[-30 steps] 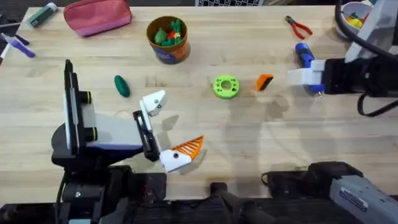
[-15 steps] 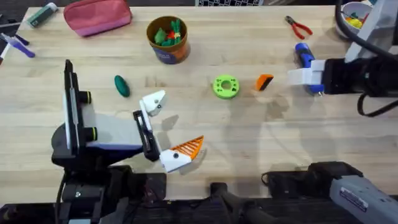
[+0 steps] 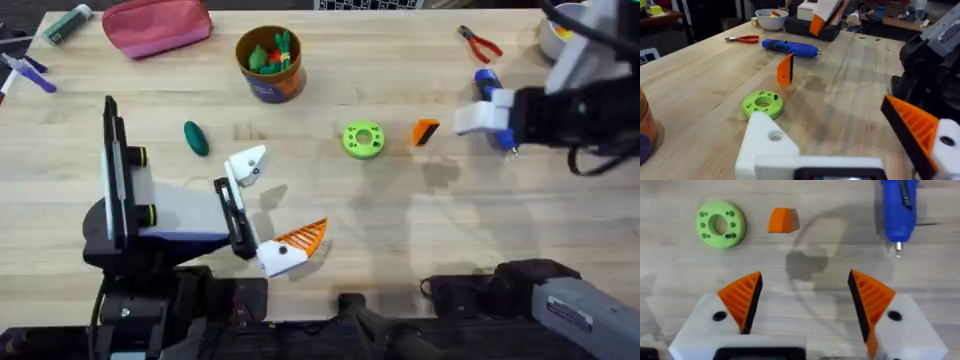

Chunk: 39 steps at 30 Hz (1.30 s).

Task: Pick up the gripper from the table and insert it into the empty holder that is missing its gripper. Then pick up a screw, insert it into the mounting hole, and use the screwdriver to tighten it. Finally, clean up the table by picking up the vegetable and placing it into the bucket.

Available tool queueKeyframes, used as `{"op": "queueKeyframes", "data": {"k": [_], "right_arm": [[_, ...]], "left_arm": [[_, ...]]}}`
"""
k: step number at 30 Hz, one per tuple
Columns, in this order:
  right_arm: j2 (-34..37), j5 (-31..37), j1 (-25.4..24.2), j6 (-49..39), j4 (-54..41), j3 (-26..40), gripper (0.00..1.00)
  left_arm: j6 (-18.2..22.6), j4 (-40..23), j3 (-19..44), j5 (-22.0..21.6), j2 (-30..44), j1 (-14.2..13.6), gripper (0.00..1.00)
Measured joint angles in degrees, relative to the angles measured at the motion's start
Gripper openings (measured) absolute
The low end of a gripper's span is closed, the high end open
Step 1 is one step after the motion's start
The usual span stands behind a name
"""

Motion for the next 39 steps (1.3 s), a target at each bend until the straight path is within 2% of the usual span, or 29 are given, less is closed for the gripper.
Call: {"op": "queueKeyframes", "data": {"k": [9,19,28,39], "right_arm": [[15.61,-0.01,7.83,1.26,-1.28,9.61,0.994],[25.86,-0.03,8.57,1.31,-0.24,11.06,0.994],[32.36,1.63,8.57,1.33,3.22,11.06,0.993],[33.07,3.07,8.57,2.13,4.47,11.17,0.915]], "left_arm": [[0.0,0.0,0.0,0.0,0.0,0.0,0.985],[0.0,0.0,0.0,0.0,0.0,0.0,0.985],[0.0,0.0,0.0,0.0,-0.02,0.0,0.985],[0.0,0.0,0.0,0.0,-0.01,0.0,0.985]]}}
